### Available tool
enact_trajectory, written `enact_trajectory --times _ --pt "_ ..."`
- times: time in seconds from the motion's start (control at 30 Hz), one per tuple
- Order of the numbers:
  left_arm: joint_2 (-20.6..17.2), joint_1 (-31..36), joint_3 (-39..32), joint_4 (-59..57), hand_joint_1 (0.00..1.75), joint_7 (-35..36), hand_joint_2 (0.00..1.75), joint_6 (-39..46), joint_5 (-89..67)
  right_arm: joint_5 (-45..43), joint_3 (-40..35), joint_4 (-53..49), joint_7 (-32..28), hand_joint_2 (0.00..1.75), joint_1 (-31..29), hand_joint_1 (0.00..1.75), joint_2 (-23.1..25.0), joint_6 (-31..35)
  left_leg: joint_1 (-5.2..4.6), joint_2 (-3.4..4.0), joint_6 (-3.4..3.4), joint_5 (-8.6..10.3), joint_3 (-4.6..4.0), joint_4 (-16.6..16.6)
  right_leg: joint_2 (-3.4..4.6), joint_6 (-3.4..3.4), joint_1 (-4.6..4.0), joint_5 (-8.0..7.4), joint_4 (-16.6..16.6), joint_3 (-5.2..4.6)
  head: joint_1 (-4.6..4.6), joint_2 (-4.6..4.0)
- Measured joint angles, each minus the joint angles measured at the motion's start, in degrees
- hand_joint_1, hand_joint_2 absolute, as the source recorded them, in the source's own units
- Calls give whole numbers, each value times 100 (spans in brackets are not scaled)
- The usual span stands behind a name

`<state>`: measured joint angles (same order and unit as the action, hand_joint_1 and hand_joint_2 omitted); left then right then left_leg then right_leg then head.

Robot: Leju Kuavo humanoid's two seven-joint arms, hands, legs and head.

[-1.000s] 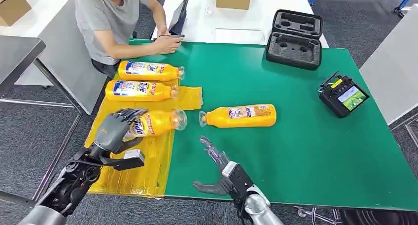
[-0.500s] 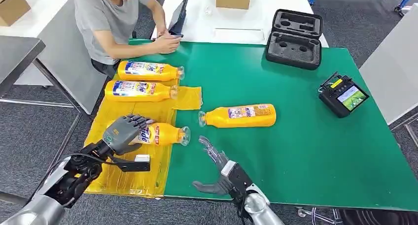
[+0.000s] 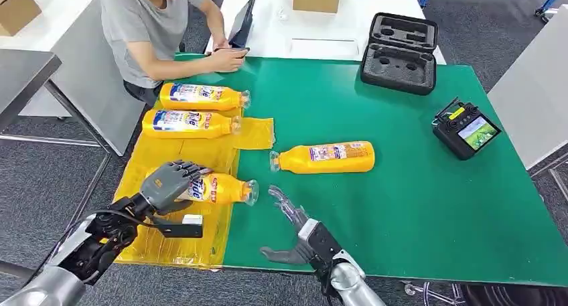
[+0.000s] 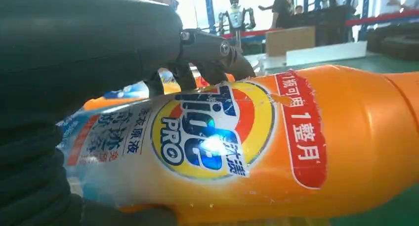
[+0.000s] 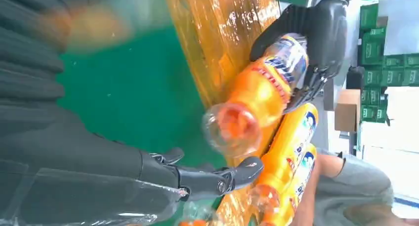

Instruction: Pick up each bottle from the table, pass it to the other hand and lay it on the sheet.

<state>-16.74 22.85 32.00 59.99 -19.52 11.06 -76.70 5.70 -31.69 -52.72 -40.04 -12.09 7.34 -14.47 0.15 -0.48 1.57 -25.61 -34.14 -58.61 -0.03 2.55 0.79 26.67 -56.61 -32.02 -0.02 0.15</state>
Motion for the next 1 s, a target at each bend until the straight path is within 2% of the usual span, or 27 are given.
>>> enact_trajectory --times 0.13,0.17,0.2,0.27,0.3,0.6,1.0 --pt "-22 -56 -2 46 155 317 175 -149 -65 90 -68 31 0 175 4 0 114 77 2 -2 0 0 0 1 -1 -2 -3 1 0 0 -2 0" --pt "-26 -62 -2 46 143 398 175 -173 -101 101 -83 35 0 175 3 0 140 77 3 -1 0 0 0 1 -1 -2 -3 1 0 0 0 0" --pt "-26 -66 -2 46 120 444 175 -180 -131 101 -94 42 0 175 4 0 156 77 4 -1 0 0 0 1 -1 -2 -3 1 0 0 0 0" --pt "-26 -79 -7 46 28 529 175 -180 -142 105 -96 53 0 175 2 0 164 66 4 -2 0 1 0 1 -1 -2 -2 1 0 2 2 2" --pt "-24 -93 -9 46 2 560 175 -188 -140 112 -96 59 0 175 3 0 169 59 3 -2 0 1 1 1 -1 -2 -1 1 0 3 2 0" --pt "193 -67 -42 -103 0 506 175 -438 -76 105 -94 136 0 175 -20 0 193 81 0 -4 0 1 5 0 -2 -2 1 1 1 4 0 0" --pt "542 -47 -26 -266 0 479 175 -158 -140 97 -7 105 0 175 165 0 5 140 0 -4 0 1 6 0 -2 -2 1 1 2 3 0 0"
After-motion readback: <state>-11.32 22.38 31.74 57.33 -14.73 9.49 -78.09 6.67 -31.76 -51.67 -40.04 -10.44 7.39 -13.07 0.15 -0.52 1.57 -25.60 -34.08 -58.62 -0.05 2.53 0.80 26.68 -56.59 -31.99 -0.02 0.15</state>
